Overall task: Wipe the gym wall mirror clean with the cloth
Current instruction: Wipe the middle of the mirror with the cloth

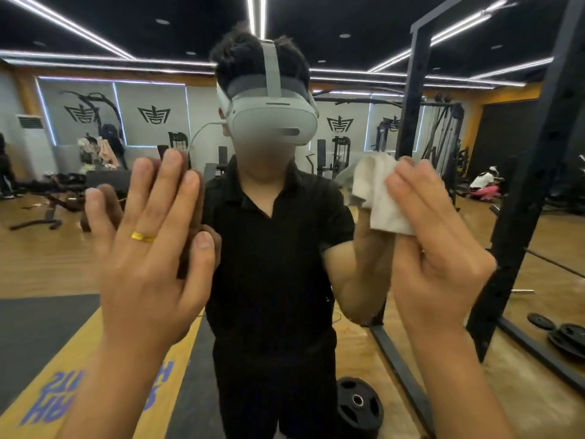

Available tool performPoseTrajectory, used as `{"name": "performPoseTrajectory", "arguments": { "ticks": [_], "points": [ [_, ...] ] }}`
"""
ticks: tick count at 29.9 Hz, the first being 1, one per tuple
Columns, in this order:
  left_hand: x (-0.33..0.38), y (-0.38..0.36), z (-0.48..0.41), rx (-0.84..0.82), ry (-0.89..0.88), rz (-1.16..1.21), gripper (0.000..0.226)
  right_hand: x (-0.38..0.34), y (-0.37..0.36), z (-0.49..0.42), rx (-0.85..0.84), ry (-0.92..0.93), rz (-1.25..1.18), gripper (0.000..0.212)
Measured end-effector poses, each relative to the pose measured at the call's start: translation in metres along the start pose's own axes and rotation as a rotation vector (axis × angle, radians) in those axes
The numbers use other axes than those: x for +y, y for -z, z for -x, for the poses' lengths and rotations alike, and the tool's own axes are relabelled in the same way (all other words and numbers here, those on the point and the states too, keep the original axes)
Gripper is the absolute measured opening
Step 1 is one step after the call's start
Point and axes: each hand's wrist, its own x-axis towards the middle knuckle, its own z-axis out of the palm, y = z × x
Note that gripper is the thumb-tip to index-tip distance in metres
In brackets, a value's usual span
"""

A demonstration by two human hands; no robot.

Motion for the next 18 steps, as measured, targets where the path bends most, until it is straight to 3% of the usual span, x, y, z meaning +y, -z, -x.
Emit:
{"name": "performPoseTrajectory", "arguments": {
  "ticks": [3, 5, 8, 12, 15, 18],
  "points": [
    [0.009, 0.006, -0.003, 0.087, -0.012, -0.046, 0.055, 0.022, 0.013, -0.022, 0.108, -0.057, 0.061, 0.033],
    [0.012, 0.008, -0.004, 0.092, -0.007, -0.055, 0.054, 0.025, 0.013, -0.036, 0.015, -0.137, 0.038, 0.048],
    [0.009, 0.003, -0.001, 0.079, 0.005, -0.054, 0.055, -0.010, -0.018, -0.023, 0.107, -0.235, 0.004, 0.042],
    [0.011, 0.005, -0.002, 0.086, 0.011, -0.038, 0.054, -0.067, -0.056, 0.015, -0.033, -0.046, -0.029, 0.033],
    [0.014, 0.009, -0.004, 0.100, 0.021, -0.034, 0.052, -0.070, -0.057, 0.018, -0.124, 0.092, -0.025, 0.039],
    [0.015, 0.009, -0.004, 0.102, 0.040, -0.033, 0.052, -0.050, -0.042, -0.001, -0.012, 0.040, 0.024, 0.030]
  ]
}}
